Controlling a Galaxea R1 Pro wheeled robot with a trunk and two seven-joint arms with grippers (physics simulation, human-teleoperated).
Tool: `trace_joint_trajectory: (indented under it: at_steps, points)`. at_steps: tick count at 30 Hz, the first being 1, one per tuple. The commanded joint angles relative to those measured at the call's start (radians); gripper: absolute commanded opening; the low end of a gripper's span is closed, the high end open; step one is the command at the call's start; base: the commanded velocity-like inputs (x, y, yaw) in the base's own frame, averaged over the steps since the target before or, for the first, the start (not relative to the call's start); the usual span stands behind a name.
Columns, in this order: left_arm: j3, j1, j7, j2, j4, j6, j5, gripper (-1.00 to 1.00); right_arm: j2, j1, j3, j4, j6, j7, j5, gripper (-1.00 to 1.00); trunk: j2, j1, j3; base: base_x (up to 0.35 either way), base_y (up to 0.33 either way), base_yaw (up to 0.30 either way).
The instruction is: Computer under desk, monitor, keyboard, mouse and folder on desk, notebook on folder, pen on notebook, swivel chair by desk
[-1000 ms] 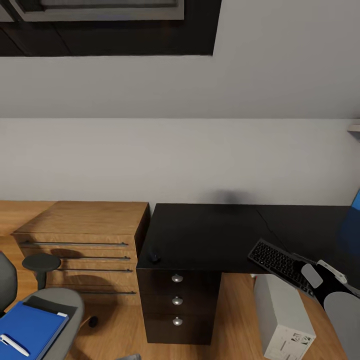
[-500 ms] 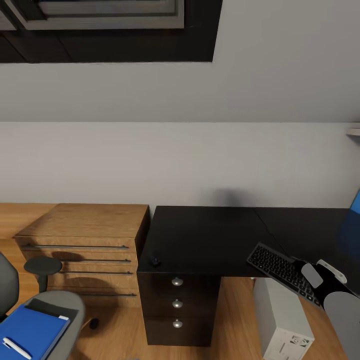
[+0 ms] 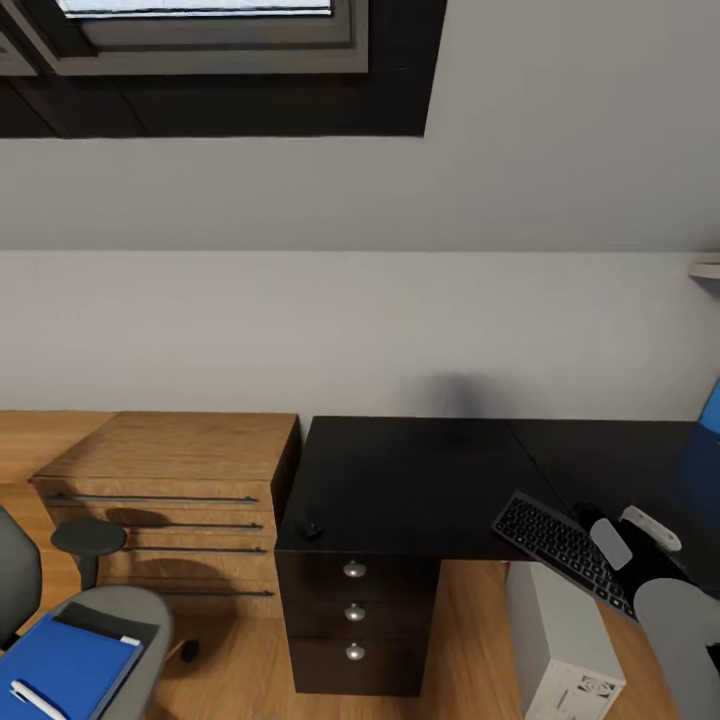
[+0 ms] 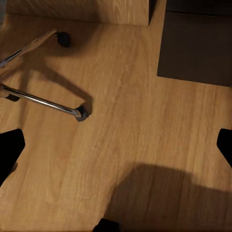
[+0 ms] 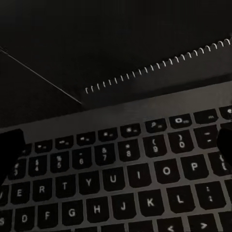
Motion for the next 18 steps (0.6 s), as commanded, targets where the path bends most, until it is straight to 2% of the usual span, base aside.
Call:
trace_joint_trajectory:
  at_steps: [1, 2, 6, 7, 10, 11, 12, 14, 16, 18]
  points:
    - [-0.005, -0.001, 0.008, -0.004, 0.013, 0.002, 0.004, 1.0, 0.015, 0.001, 0.0, -0.03, -0.003, -0.008, 0.004, 1.0, 0.006, -0.004, 0.002, 0.0, 0.0, 0.0]
    - [-0.004, -0.001, 0.008, -0.015, 0.038, -0.001, 0.003, 1.0, 0.035, 0.004, 0.001, -0.074, -0.007, -0.018, 0.028, 1.0, 0.006, -0.004, 0.002, 0.0, 0.0, 0.0]
    - [0.0, -0.001, 0.008, -0.024, 0.06, -0.004, 0.003, 1.0, 0.077, 0.014, 0.002, -0.132, 0.001, -0.047, 0.098, 1.0, 0.006, -0.004, 0.002, 0.0, 0.0, 0.0]
    - [0.001, -0.001, 0.008, -0.026, 0.064, -0.004, 0.003, 1.0, 0.097, 0.018, 0.001, -0.148, 0.003, -0.069, 0.13, 1.0, 0.006, -0.004, 0.002, 0.0, 0.0, 0.0]
    - [0.001, -0.001, 0.008, -0.028, 0.068, -0.006, 0.002, 1.0, 0.13, 0.022, 0.001, -0.175, 0.007, -0.125, 0.176, 1.0, 0.006, -0.004, 0.002, 0.0, 0.0, 0.0]
    - [0.002, -0.001, 0.008, -0.029, 0.069, -0.006, 0.002, 1.0, 0.136, 0.023, 0.001, -0.18, 0.008, -0.138, 0.183, 1.0, 0.006, -0.004, 0.002, 0.0, 0.0, 0.0]
    - [0.002, -0.001, 0.008, -0.029, 0.07, -0.007, 0.001, 1.0, 0.157, 0.025, 0.001, -0.196, 0.011, -0.181, 0.201, 1.0, 0.006, -0.004, 0.002, 0.0, 0.0, 0.0]
    - [0.002, -0.001, 0.008, -0.03, 0.07, -0.007, 0.0, 1.0, 0.166, 0.026, 0.001, -0.199, 0.011, -0.189, 0.206, 1.0, 0.006, -0.004, 0.002, 0.0, 0.0, 0.0]
    - [0.002, -0.001, 0.008, -0.03, 0.072, -0.007, 0.0, 1.0, 0.189, 0.027, 0.001, -0.202, 0.007, -0.197, 0.217, 1.0, 0.006, -0.004, 0.002, 0.0, 0.0, 0.0]
    - [0.002, -0.001, 0.008, -0.03, 0.072, -0.007, 0.001, 1.0, 0.189, 0.027, 0.001, -0.202, 0.006, -0.197, 0.217, 1.0, 0.006, -0.004, 0.002, 0.0, 0.0, -0.016]
